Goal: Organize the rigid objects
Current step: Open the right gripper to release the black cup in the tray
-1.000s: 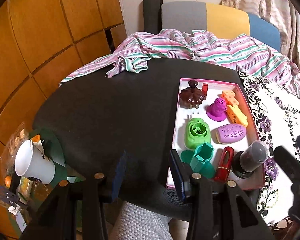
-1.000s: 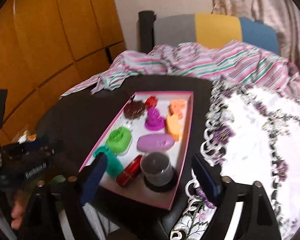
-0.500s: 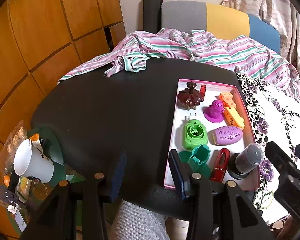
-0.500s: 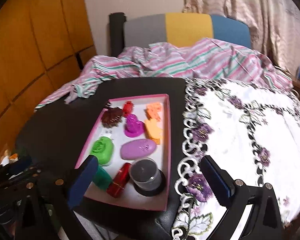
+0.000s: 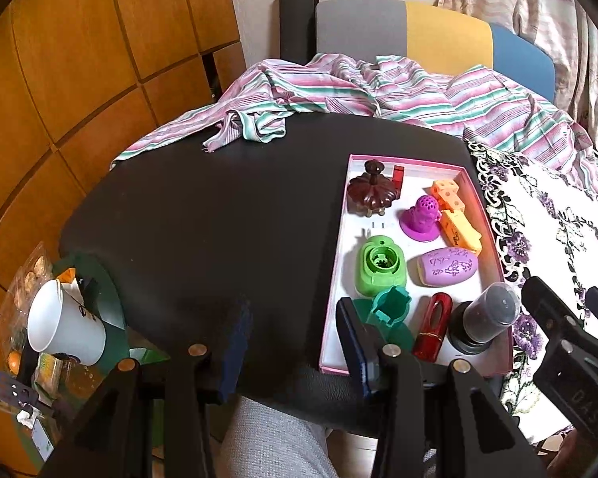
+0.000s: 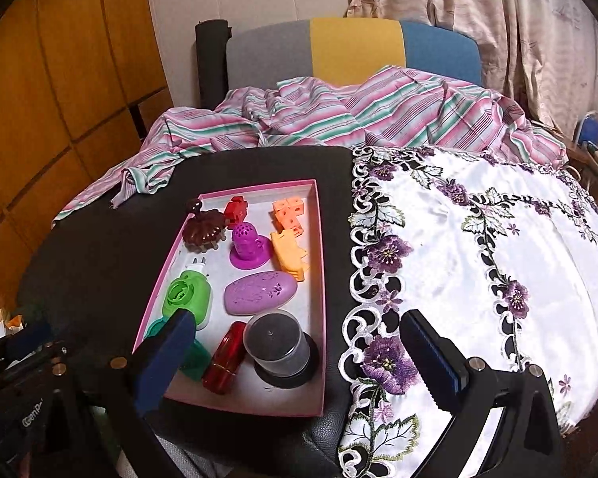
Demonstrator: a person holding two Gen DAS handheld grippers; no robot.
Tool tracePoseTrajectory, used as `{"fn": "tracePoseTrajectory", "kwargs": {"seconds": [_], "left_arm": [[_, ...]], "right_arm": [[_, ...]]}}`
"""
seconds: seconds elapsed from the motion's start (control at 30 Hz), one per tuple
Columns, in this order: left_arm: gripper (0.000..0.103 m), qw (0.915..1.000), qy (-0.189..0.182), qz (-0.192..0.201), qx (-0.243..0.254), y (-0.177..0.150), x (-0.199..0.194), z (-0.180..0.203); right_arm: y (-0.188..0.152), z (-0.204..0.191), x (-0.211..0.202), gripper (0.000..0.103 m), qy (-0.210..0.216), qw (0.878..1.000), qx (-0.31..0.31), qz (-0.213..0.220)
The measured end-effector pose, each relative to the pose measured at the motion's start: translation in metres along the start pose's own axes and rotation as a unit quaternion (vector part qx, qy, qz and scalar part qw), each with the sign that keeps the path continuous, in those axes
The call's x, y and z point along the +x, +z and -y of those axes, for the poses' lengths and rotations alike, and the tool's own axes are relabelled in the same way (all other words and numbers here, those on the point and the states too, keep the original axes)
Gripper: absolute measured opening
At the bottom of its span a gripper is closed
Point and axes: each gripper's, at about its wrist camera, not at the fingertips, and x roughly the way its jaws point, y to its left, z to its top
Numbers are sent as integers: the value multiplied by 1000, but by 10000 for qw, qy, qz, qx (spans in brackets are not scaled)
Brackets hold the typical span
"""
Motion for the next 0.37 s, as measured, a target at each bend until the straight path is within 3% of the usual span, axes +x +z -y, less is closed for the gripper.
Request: {"fn": "tracePoseTrajectory", "kwargs": {"seconds": [0.23,0.37], "left_arm": [[43,9991,-287,-248,-194,2,6,1],[43,9992,-234,-272,-192,0,9,4]], "right_arm": [[1,3,0,103,9,10000,34,1],[1,6,2,103,33,10000,77,-31]]}}
